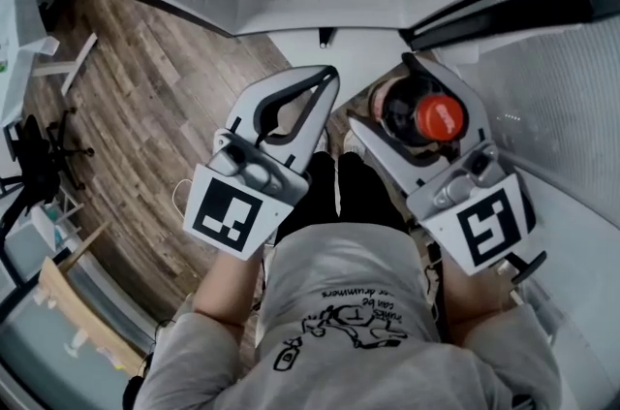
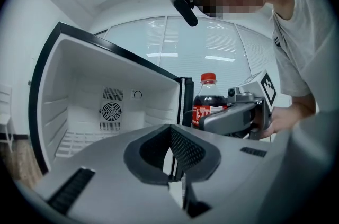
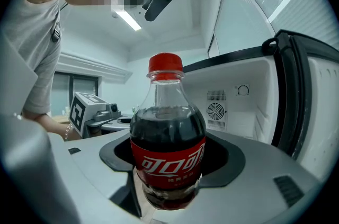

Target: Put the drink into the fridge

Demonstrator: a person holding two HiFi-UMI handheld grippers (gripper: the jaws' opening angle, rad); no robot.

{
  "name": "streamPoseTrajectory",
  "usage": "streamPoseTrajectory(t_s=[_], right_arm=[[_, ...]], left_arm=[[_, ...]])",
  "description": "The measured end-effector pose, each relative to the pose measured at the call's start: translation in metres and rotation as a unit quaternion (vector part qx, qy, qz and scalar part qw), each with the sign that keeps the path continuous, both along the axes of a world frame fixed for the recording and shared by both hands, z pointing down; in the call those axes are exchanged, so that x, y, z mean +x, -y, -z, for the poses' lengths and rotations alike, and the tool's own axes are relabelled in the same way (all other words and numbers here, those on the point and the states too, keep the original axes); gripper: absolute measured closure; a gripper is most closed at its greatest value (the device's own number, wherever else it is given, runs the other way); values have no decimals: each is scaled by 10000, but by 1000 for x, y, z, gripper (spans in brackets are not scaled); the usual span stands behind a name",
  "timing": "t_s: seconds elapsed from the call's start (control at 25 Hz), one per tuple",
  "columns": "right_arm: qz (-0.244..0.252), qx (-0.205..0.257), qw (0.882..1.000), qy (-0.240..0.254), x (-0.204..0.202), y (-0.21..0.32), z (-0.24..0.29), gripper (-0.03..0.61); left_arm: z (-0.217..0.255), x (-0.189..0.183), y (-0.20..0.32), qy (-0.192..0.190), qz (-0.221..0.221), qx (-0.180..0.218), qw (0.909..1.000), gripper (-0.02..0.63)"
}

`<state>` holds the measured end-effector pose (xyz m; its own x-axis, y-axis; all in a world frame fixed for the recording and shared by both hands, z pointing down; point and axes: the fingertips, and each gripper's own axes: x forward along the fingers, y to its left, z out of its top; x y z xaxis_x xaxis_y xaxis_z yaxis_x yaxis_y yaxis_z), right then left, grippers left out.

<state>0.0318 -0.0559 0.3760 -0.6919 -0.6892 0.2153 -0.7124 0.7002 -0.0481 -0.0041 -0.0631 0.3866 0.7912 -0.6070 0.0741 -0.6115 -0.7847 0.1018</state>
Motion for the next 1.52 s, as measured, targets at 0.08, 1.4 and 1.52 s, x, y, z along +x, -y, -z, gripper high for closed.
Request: streamPoseTrajectory(t_s=[0.08, 1.4, 1.52], right_arm=[[-7, 18, 10000, -2, 0, 7, -3, 253], [-524, 354, 9979, 143, 19, 151, -39, 255], [-540, 399, 9977, 132, 21, 155, -43, 255]], left_arm=[[-5, 2, 5, 25, -27, 5, 10000, 612], [-43, 21, 138, 515, 132, 432, 9977, 612], [-46, 24, 142, 604, 147, 515, 9967, 612]])
